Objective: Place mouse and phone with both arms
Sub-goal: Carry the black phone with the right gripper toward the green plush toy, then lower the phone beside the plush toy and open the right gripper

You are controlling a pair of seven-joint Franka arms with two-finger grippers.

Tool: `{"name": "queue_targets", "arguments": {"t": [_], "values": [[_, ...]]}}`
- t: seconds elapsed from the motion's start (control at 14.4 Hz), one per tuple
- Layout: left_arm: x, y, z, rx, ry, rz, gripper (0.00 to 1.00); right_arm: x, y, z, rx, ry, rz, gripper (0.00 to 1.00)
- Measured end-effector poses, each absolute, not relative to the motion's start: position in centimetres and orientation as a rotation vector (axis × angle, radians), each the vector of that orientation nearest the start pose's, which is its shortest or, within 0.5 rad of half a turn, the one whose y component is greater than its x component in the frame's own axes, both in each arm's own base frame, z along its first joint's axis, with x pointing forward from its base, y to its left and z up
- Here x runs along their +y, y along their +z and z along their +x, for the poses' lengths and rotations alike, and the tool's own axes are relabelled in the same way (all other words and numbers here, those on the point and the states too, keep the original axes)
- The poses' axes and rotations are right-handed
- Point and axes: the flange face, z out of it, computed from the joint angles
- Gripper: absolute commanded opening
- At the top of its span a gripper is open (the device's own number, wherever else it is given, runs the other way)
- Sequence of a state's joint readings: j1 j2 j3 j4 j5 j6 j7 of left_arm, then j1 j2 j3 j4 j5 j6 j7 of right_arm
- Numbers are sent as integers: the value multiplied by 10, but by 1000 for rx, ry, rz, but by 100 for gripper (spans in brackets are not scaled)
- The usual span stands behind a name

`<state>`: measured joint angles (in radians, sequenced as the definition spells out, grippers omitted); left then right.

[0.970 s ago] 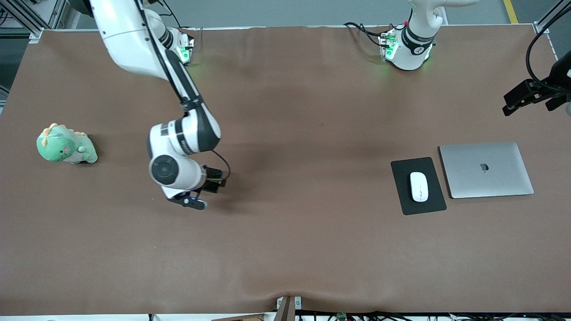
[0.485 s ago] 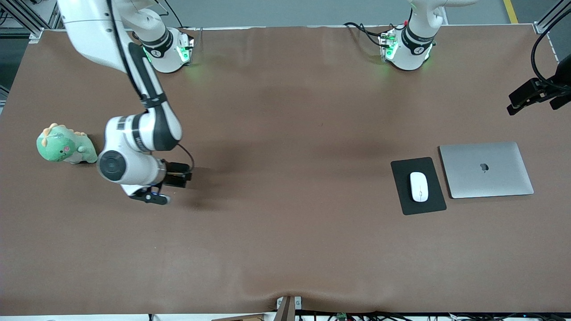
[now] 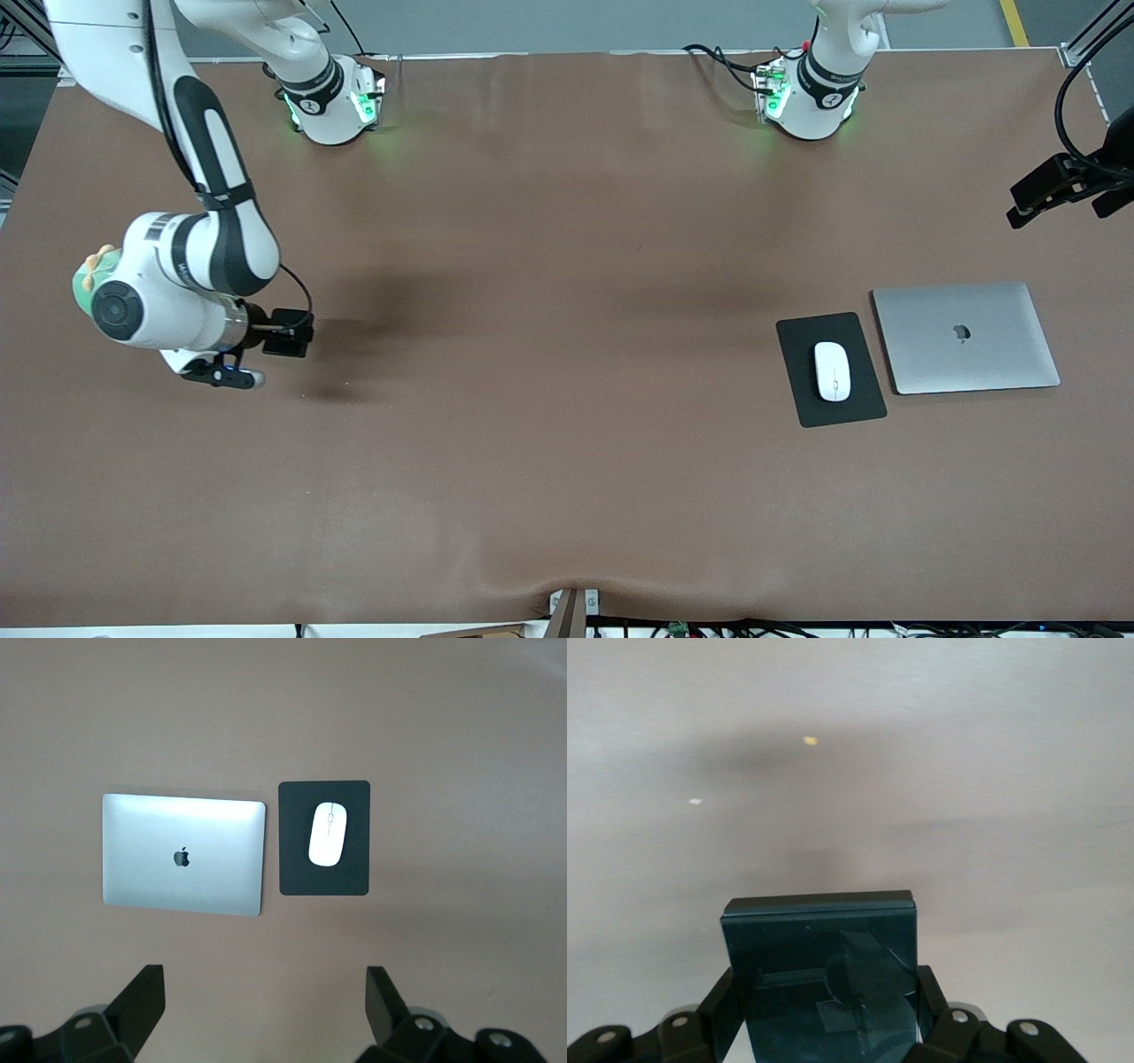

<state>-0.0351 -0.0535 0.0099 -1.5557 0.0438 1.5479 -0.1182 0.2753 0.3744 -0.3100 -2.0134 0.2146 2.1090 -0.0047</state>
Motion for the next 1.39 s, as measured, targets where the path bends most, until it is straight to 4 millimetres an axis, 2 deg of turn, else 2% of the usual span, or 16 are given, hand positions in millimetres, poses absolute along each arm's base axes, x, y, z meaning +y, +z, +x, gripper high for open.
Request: {"name": "queue_targets", "arguments": {"t": [0.21, 0.35, 0.55, 0.83, 0.97, 1.25, 1.32, 1.39], "values": [[-10, 659, 536, -143, -75, -3099, 100, -44, 248, 561, 223, 372, -3048, 0], [-13, 659, 536, -137, -75, -3101, 100, -63, 232, 548, 207, 335, -3063, 0], [-13, 657, 536, -137, -71, -3109, 100, -78, 203, 521, 232, 284, -3089, 0], [-13, 656, 537, -139, -67, -3109, 100, -99, 194, 507, 236, 298, -3086, 0], [-14, 656, 537, -136, -67, -3109, 100, -104, 185, 498, 225, 280, -3096, 0], [-14, 657, 537, -135, -70, -3109, 100, -93, 169, 487, 187, 298, -3105, 0], [-14, 657, 537, -135, -70, -3109, 100, -91, 168, 487, 183, 303, -3105, 16], [-14, 657, 537, -135, -70, -3109, 100, -91, 167, 486, 182, 306, -3106, 74]]}}
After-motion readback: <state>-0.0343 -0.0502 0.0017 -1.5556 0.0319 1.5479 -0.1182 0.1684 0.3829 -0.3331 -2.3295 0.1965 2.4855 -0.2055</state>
